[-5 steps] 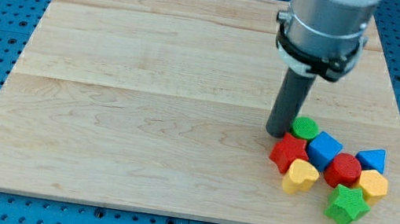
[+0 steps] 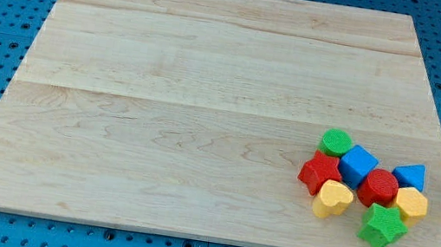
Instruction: Move the red star towards the bottom left
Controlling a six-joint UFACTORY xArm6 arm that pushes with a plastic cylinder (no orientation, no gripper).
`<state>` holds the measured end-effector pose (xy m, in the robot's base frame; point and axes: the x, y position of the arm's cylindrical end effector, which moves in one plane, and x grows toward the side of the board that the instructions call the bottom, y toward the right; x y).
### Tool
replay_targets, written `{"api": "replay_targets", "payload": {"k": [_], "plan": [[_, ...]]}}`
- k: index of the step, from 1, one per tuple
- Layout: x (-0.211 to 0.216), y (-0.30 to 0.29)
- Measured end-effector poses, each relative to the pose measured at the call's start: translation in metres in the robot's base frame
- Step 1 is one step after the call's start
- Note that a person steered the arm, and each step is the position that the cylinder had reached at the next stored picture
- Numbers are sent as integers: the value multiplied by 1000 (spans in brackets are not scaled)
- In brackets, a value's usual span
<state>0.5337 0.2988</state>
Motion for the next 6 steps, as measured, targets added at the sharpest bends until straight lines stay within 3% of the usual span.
{"api": "replay_targets", "payload": {"k": [2,3,6], "plan": [[-10,-73],[2,-50],[-3,-101]]}}
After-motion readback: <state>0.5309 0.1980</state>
